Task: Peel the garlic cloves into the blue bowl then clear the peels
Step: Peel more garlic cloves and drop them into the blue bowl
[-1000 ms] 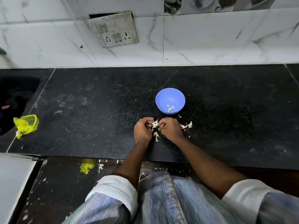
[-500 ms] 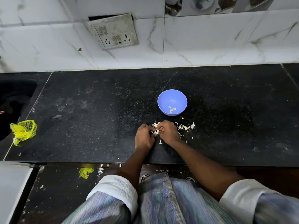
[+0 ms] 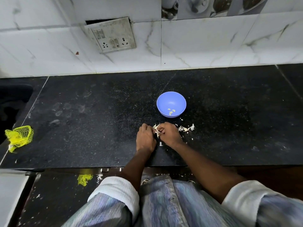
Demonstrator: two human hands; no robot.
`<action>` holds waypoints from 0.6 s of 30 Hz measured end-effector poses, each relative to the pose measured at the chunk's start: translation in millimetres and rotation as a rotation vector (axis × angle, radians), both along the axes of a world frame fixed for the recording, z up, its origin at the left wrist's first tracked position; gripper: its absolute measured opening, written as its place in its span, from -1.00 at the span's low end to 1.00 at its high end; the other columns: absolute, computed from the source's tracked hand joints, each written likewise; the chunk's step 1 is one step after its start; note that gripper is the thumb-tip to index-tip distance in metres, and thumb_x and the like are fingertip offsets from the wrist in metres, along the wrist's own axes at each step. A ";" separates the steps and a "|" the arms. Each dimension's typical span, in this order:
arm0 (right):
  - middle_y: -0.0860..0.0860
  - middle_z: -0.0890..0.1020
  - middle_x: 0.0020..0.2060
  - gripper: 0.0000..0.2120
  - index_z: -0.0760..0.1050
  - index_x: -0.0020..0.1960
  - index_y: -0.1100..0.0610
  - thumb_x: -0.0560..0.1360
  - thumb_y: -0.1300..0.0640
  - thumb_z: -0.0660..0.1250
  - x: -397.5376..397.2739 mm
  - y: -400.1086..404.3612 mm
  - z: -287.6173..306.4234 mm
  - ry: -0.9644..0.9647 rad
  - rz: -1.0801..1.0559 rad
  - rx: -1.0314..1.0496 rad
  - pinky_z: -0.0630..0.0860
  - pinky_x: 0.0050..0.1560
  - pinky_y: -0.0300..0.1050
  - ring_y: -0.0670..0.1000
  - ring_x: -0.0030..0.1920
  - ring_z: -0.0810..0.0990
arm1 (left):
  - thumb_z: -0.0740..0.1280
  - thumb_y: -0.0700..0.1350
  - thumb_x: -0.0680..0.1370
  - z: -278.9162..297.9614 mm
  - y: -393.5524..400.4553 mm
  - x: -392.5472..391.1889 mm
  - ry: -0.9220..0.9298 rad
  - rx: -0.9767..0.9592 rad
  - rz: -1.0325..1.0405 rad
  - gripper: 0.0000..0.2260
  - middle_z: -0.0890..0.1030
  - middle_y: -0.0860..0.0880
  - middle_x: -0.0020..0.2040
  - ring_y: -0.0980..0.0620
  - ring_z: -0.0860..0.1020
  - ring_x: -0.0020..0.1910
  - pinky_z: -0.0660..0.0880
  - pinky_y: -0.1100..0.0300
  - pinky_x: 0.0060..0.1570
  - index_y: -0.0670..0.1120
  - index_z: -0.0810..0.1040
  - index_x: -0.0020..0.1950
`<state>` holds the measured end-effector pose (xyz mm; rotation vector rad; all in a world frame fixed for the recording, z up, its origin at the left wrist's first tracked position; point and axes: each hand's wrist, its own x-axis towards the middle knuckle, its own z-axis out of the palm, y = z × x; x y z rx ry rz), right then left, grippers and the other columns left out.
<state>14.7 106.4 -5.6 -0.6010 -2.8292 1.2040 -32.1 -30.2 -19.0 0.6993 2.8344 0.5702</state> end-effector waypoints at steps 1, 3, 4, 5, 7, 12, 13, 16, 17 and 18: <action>-0.03 0.67 -0.15 -0.79 0.70 -0.04 0.06 0.42 0.31 0.47 0.7 0.1 0.7 0.029 -0.014 -0.026 0.61 -0.07 -0.09 -0.05 -0.19 0.64 | 0.35 -0.23 0.54 2.7 1.4 1.0 0.012 0.004 -0.007 -0.75 0.48 -0.17 0.22 -0.19 0.47 0.18 0.43 -0.03 0.22 -0.17 0.56 0.21; -0.09 0.71 -0.18 -0.80 0.72 -0.05 0.04 0.44 0.31 0.46 1.7 1.3 4.7 0.065 -0.054 -0.081 0.61 -0.09 -0.15 -0.13 -0.22 0.65 | 0.36 -0.25 0.53 8.2 5.7 2.4 0.027 0.018 -0.011 -0.74 0.49 -0.17 0.22 -0.19 0.47 0.17 0.41 -0.01 0.21 -0.17 0.53 0.23; -0.11 0.73 -0.20 -0.82 0.72 -0.06 0.04 0.46 0.29 0.46 1.8 2.7 5.9 0.071 -0.076 -0.108 0.62 -0.08 -0.16 -0.16 -0.22 0.67 | 0.36 -0.27 0.53 10.4 7.9 2.8 0.028 0.050 -0.003 -0.74 0.50 -0.17 0.20 -0.19 0.49 0.15 0.41 -0.01 0.20 -0.16 0.54 0.21; -0.14 0.73 -0.23 -0.85 0.72 -0.09 0.04 0.47 0.27 0.47 1.4 5.0 7.3 0.075 -0.098 -0.131 0.63 -0.08 -0.15 -0.17 -0.22 0.68 | 0.35 -0.30 0.52 12.2 10.8 3.1 0.031 0.103 0.008 -0.76 0.54 -0.16 0.16 -0.19 0.51 0.12 0.43 -0.02 0.17 -0.15 0.55 0.17; -0.14 0.72 -0.30 -0.87 0.72 -0.14 0.05 0.47 0.25 0.46 2.3 10.9 10.1 0.070 -0.149 -0.174 0.66 -0.09 -0.09 -0.16 -0.26 0.69 | 0.34 -0.32 0.53 14.4 16.9 5.6 0.025 0.246 0.058 -0.83 0.59 -0.12 0.05 -0.16 0.54 0.03 0.49 -0.02 0.08 -0.12 0.58 0.06; -0.03 0.72 -0.35 -0.83 0.68 -0.19 0.12 0.48 0.33 0.39 9.8 25.2 23.4 0.097 -0.287 -0.353 0.68 -0.16 -0.06 -0.08 -0.35 0.67 | 0.31 -0.23 0.64 24.1 39.5 14.0 -0.115 0.511 0.236 -0.87 0.68 -0.03 -0.06 -0.02 0.59 -0.08 0.48 0.10 -0.06 -0.12 0.66 -0.01; 0.01 0.73 -0.34 -0.85 0.69 -0.18 0.14 0.47 0.34 0.41 11.7 28.0 25.3 0.107 -0.315 -0.409 0.67 -0.18 -0.08 -0.05 -0.34 0.67 | 0.33 -0.24 0.62 25.0 43.0 14.8 -0.138 0.538 0.251 -0.86 0.71 -0.02 -0.07 -0.01 0.62 -0.09 0.49 0.12 -0.06 -0.12 0.69 -0.01; 0.12 0.74 -0.29 -0.88 0.69 -0.15 0.22 0.44 0.39 0.43 18.6 37.9 28.9 0.117 -0.457 -0.635 0.66 -0.19 -0.14 0.00 -0.31 0.68 | 0.33 -0.31 0.57 30.0 52.9 19.9 -0.214 0.578 0.233 -0.78 0.74 0.06 -0.10 0.10 0.65 -0.11 0.52 0.26 -0.06 -0.07 0.74 0.00; 0.14 0.74 -0.29 -0.89 0.69 -0.14 0.24 0.43 0.40 0.44 20.9 41.2 29.0 0.120 -0.492 -0.673 0.65 -0.19 -0.15 0.00 -0.31 0.68 | 0.33 -0.31 0.56 32.2 56.4 22.1 -0.236 0.570 0.223 -0.76 0.74 0.08 -0.11 0.12 0.65 -0.12 0.51 0.30 -0.06 -0.06 0.75 0.01; 0.15 0.74 -0.29 -0.90 0.69 -0.14 0.24 0.43 0.39 0.44 23.7 44.9 29.0 0.118 -0.512 -0.681 0.65 -0.19 -0.15 0.00 -0.31 0.68 | 0.34 -0.30 0.56 34.7 60.7 24.8 -0.255 0.558 0.223 -0.76 0.74 0.08 -0.12 0.13 0.65 -0.14 0.50 0.31 -0.07 -0.05 0.76 0.01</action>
